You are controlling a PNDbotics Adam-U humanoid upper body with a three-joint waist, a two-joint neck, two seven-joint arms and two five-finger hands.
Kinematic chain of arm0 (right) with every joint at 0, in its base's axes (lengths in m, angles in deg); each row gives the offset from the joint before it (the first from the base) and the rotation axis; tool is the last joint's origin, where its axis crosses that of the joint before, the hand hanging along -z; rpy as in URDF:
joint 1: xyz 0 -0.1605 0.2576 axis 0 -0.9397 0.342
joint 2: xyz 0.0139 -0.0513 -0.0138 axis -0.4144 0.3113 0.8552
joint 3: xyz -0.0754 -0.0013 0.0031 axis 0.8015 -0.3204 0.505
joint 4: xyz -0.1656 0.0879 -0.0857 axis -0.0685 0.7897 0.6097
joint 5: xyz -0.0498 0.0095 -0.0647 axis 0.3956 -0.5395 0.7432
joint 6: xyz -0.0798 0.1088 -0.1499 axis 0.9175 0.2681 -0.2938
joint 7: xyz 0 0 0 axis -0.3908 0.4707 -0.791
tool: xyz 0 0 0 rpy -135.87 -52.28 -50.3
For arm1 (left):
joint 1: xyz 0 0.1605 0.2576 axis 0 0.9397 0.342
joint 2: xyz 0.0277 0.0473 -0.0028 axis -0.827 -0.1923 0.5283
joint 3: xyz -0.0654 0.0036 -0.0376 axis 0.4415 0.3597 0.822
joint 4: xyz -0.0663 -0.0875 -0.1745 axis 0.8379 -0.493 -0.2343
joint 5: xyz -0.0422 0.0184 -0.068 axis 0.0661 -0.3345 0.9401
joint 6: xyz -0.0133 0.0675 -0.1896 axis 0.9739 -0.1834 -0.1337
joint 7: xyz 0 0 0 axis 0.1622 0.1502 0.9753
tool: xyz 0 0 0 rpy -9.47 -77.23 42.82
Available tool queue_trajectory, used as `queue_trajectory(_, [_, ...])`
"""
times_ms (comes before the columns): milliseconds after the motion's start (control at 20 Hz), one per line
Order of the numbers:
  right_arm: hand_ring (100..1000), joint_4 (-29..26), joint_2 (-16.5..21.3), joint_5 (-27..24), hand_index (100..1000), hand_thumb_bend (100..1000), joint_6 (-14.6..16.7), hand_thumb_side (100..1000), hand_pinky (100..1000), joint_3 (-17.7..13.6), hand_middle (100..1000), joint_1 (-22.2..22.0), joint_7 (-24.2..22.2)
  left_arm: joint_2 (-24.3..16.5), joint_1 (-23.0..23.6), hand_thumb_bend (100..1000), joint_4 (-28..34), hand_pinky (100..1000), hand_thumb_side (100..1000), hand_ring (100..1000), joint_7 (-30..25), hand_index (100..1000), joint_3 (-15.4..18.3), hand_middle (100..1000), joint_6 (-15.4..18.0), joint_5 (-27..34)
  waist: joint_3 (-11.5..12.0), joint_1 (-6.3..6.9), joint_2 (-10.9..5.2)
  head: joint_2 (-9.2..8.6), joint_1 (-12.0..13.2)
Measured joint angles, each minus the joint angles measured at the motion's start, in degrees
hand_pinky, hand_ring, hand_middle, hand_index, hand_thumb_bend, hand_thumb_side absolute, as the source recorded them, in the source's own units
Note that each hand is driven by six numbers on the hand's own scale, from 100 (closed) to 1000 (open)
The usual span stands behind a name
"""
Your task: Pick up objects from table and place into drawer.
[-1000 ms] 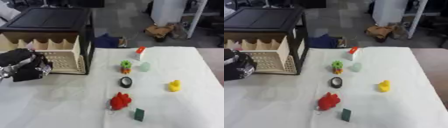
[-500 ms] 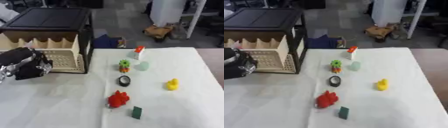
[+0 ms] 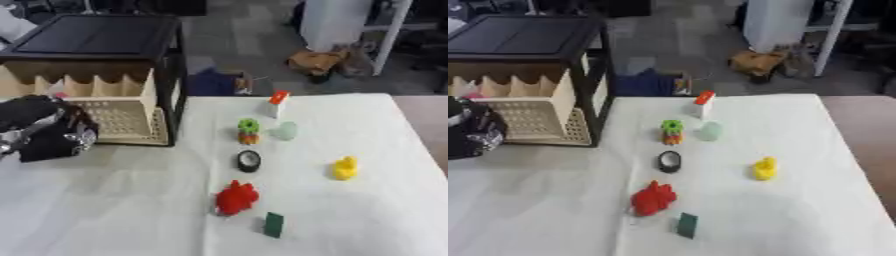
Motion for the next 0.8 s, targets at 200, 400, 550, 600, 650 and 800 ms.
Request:
queue_trajectory(200, [645, 0.0, 0.0, 0.0, 862, 100, 0.0, 876, 646, 0.0, 617, 0.0, 0.0, -0.6, 0.5, 100, 0.4, 441, 1000, 776, -0.9, 911, 0.2, 790, -0.1, -0.4, 0.1, 0.01, -0.01, 0.0, 0.0])
queue_trajectory(400, [645, 0.0, 0.0, 0.0, 862, 100, 0.0, 876, 646, 0.0, 617, 0.0, 0.0, -0.9, 0.5, 100, 0.2, 442, 1000, 779, -1.3, 912, 0.6, 793, -0.4, -0.8, 0.2, 0.06, -0.02, -0.04, 0.0])
queue_trajectory(550, [645, 0.0, 0.0, 0.0, 862, 100, 0.0, 876, 647, 0.0, 617, 0.0, 0.0, -0.9, 0.5, 100, -0.4, 442, 1000, 780, -1.4, 912, 0.8, 793, -0.5, -1.2, 0.1, 0.07, -0.02, -0.07, 0.0])
queue_trajectory(600, [645, 0.0, 0.0, 0.0, 862, 100, 0.0, 875, 647, 0.0, 617, 0.0, 0.0, -0.9, 0.5, 100, -0.6, 442, 1000, 780, -1.4, 912, 0.9, 794, -0.5, -1.3, 0.1, 0.07, -0.02, -0.07, 0.0])
queue_trajectory(650, [645, 0.0, 0.0, 0.0, 862, 100, 0.0, 875, 646, 0.0, 617, 0.0, 0.0, -0.9, 0.5, 100, -0.8, 442, 1000, 778, -1.5, 914, 1.0, 794, -0.5, -1.4, 0.1, 0.07, -0.02, -0.07, 0.0])
queue_trajectory(800, [645, 0.0, 0.0, 0.0, 863, 100, 0.0, 875, 646, 0.0, 617, 0.0, 0.0, -0.9, 0.3, 100, -1.6, 438, 1000, 774, -1.4, 916, 1.2, 795, -0.5, -1.6, 0.1, 0.1, -0.02, -0.08, 0.0])
